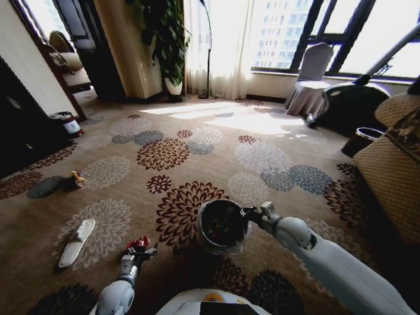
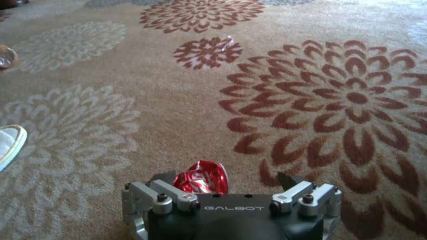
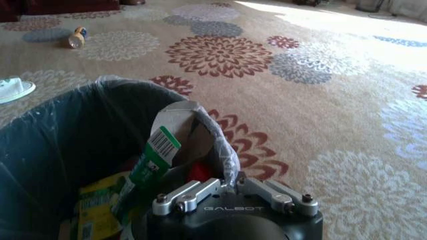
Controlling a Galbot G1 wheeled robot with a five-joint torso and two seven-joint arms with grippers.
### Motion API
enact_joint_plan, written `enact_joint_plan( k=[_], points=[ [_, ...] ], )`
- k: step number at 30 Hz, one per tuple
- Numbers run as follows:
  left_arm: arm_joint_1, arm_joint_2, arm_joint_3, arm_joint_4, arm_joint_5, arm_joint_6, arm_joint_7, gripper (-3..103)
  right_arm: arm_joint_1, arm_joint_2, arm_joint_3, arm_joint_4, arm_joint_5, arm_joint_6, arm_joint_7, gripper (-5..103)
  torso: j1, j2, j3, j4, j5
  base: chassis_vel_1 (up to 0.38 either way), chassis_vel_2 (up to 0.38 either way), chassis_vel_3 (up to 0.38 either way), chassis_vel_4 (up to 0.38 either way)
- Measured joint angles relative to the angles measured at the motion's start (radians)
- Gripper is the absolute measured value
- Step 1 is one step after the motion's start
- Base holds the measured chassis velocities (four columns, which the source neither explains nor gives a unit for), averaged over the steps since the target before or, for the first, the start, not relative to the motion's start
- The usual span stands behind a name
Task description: Pick up the trash from the ground and place it into the trash bin.
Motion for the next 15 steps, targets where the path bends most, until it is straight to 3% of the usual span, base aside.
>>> enact_joint_plan(
  k=[3, 7, 15],
  points=[
    [-0.018, 0.027, -0.034, 0.023, -0.014, 0.036, 0.104, 100, -0.014, -0.007, 0.022, -0.002, -0.002, 0.021, 0.000, 1, 0.000, 0.000, 0.000, -0.0005, 0.0001, 0.000, 0.000, 0.000, 0.000],
    [-0.079, 0.039, -0.055, 0.063, 0.000, 0.066, 0.152, 100, -0.026, -0.013, 0.038, -0.010, -0.009, 0.037, 0.001, 1, 0.000, 0.000, 0.000, -0.0006, -0.0003, 0.000, 0.000, 0.000, 0.000],
    [-0.198, 0.048, -0.006, 0.162, 0.031, 0.117, 0.151, 100, -0.024, -0.005, 0.030, -0.022, -0.009, 0.048, 0.000, 1, 0.000, 0.000, 0.000, -0.0004, 0.0000, 0.000, 0.000, 0.000, 0.000]
  ],
)
